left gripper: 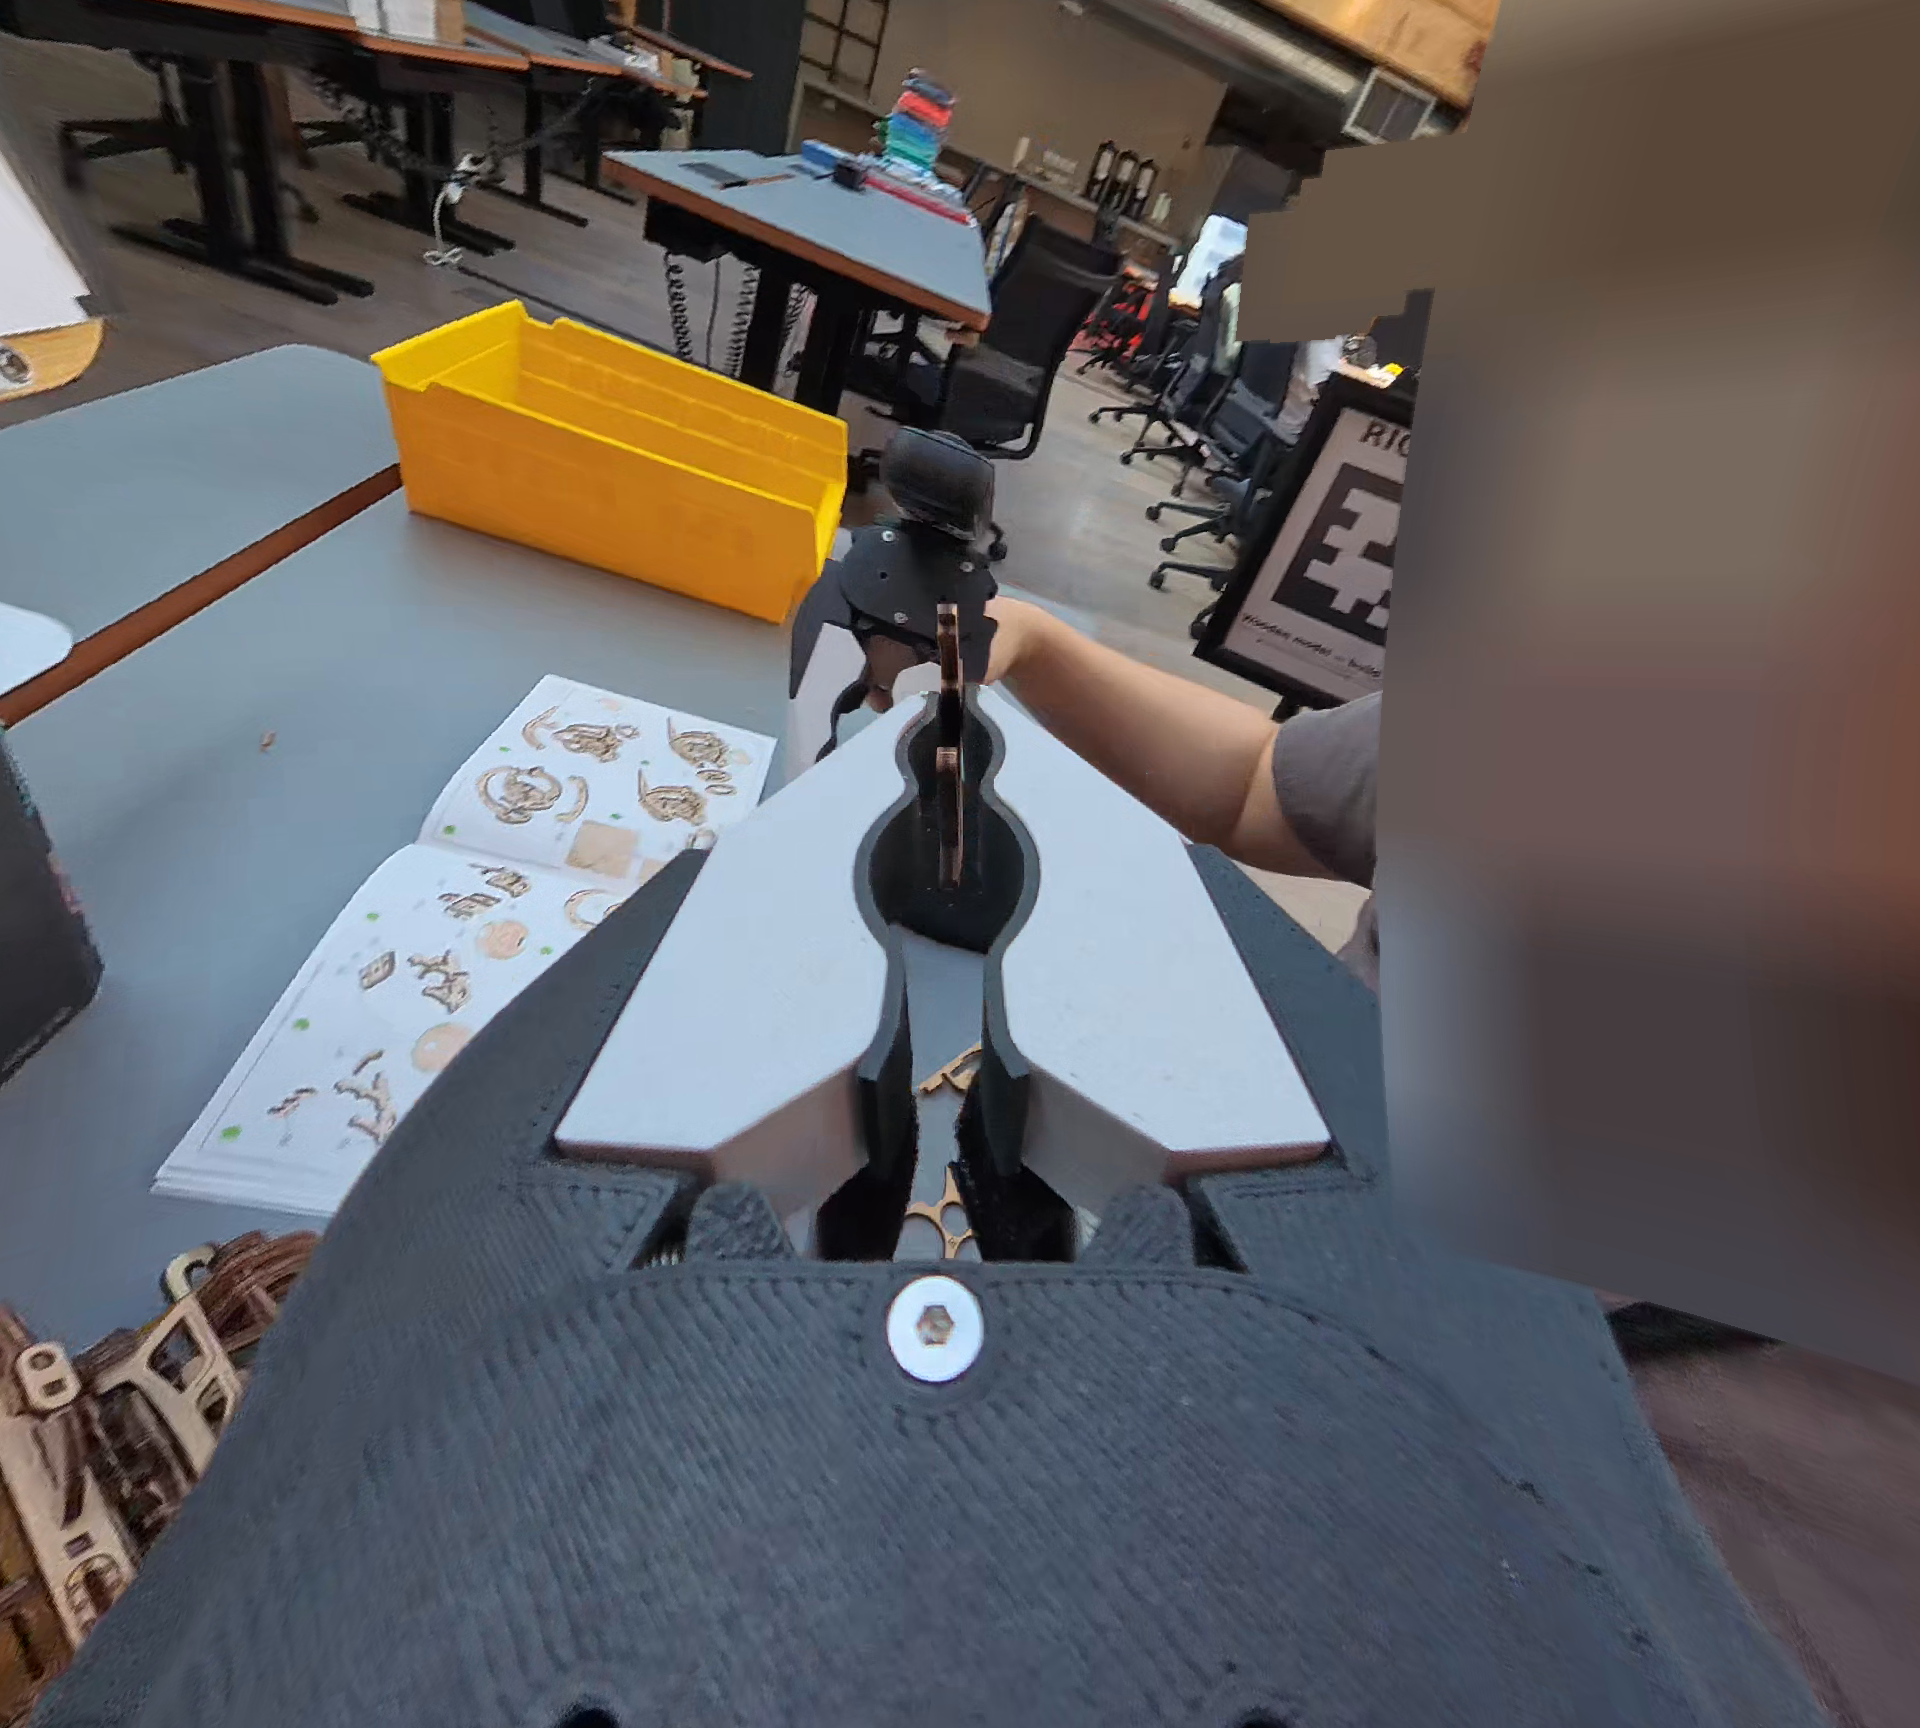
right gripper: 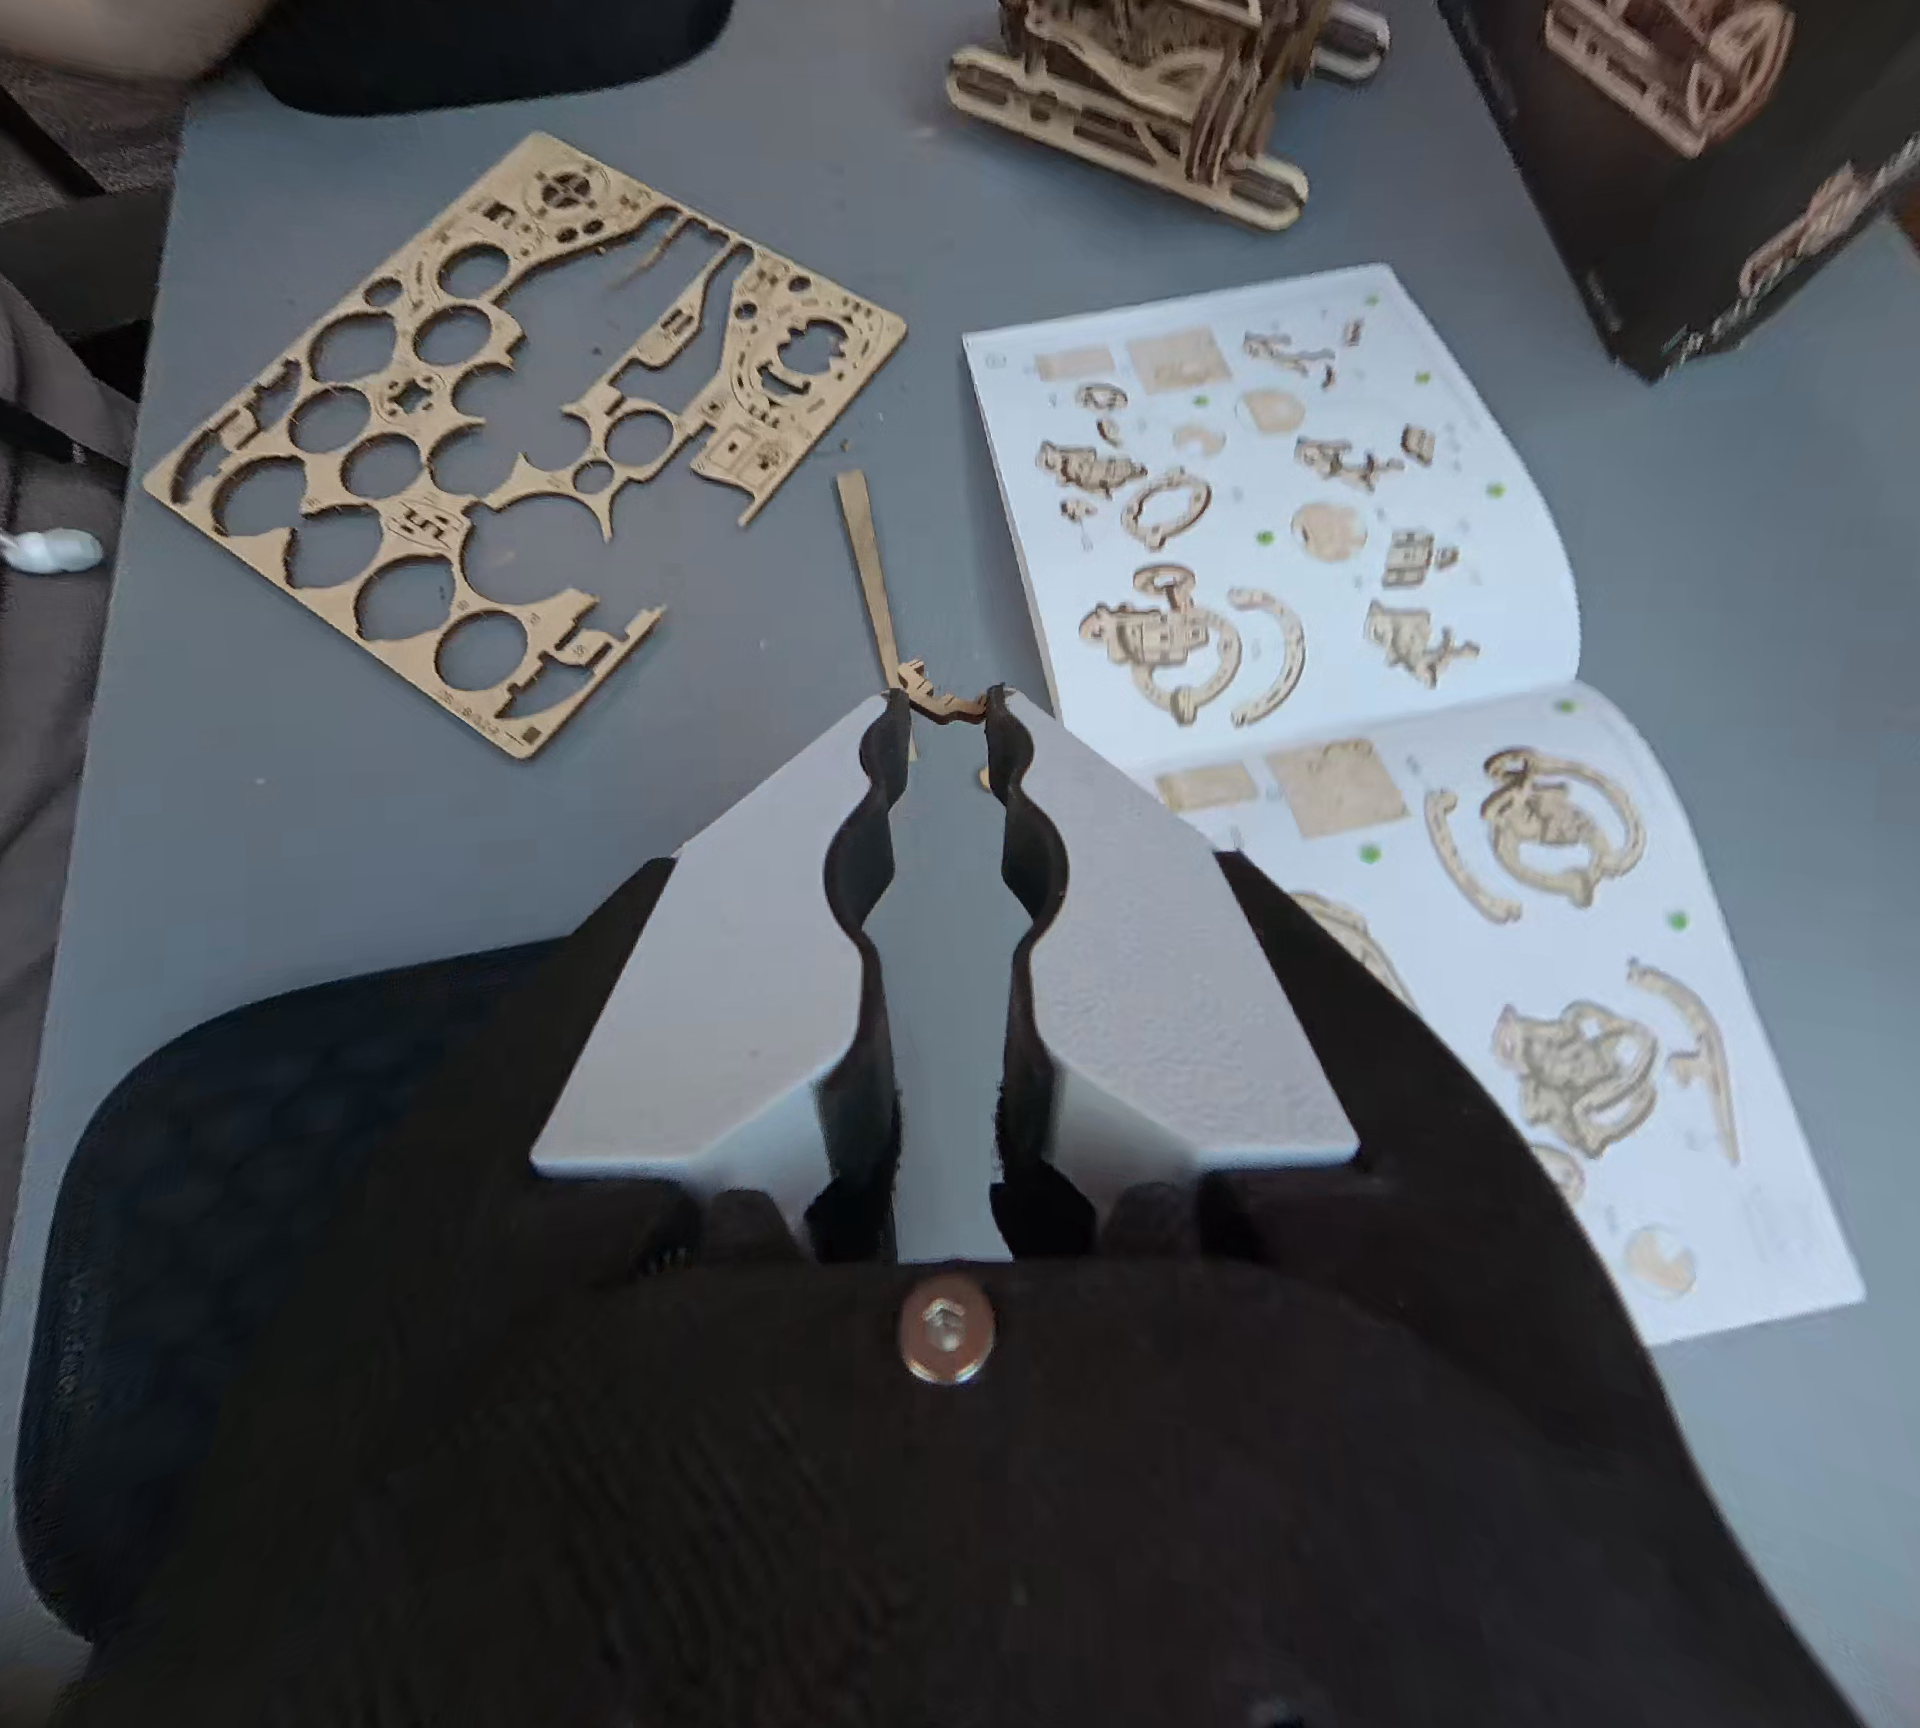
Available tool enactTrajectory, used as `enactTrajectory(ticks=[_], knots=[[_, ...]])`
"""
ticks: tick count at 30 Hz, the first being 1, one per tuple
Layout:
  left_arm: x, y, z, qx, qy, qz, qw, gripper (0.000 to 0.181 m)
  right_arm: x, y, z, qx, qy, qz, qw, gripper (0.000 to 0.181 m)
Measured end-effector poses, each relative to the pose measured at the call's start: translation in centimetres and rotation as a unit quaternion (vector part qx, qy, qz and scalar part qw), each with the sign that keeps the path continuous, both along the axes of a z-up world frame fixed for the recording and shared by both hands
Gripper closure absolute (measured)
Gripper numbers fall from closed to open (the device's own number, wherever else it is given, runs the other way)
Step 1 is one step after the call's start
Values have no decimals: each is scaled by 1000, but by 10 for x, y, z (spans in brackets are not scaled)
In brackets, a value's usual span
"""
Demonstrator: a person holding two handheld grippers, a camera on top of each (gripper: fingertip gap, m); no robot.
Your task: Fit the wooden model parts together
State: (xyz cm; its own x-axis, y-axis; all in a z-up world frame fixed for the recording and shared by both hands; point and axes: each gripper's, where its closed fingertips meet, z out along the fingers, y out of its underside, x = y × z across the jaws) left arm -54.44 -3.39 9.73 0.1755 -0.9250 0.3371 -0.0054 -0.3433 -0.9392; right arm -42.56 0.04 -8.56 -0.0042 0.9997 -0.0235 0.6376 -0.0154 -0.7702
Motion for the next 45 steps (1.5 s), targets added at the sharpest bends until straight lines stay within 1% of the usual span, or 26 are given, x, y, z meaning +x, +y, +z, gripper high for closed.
enactTrajectory(ticks=[2,3,7,10,13,19,22,24,25,27,29,31,33,35,37,39,41,43,45], knots=[[5,3,-10,-8,23,4,1000,181,16,5,-22,-8,-1,-36,999,168],[9,4,-16,-19,33,3,999,181,21,6,-27,-9,8,-47,999,168],[20,12,-43,-60,78,9,995,181,28,15,-26,-1,59,-71,996,168],[29,16,-57,-90,90,9,992,181,34,21,-28,0,67,-81,994,168],[39,11,-68,-112,97,-18,989,181,39,21,-33,9,65,-79,995,168],[65,4,-95,-137,123,-53,981,181,53,14,-51,17,20,-56,998,167],[85,-5,-117,-153,150,-81,973,181,59,14,-60,9,1,-51,999,167],[99,-11,-136,-163,172,-93,967,181,61,13,-64,5,-5,-47,999,162],[105,-15,-145,-172,181,-101,963,181,63,15,-63,9,-6,-54,998,157],[116,-22,-163,-187,202,-116,954,181,67,14,-53,7,6,-58,998,154],[124,-27,-179,-194,224,-121,947,181,63,14,-25,25,64,-57,996,156],[128,-28,-191,-200,245,-118,941,181,52,11,3,35,127,-42,990,160],[132,-31,-201,-226,256,-115,933,181,48,11,7,27,124,-27,992,160],[137,-35,-206,-257,255,-123,924,181,46,3,2,5,111,8,994,161],[140,-37,-212,-270,261,-130,918,181,39,-14,3,-35,125,60,990,162],[141,-38,-218,-259,280,-131,915,181,33,-25,2,-115,124,87,982,162],[141,-39,-224,-249,298,-130,912,181,30,-34,0,-209,115,108,965,163],[142,-38,-226,-249,305,-128,910,181,25,-33,-5,-257,106,109,954,167],[145,-38,-227,-257,306,-128,908,181,21,-31,-20,-273,72,96,955,168]])
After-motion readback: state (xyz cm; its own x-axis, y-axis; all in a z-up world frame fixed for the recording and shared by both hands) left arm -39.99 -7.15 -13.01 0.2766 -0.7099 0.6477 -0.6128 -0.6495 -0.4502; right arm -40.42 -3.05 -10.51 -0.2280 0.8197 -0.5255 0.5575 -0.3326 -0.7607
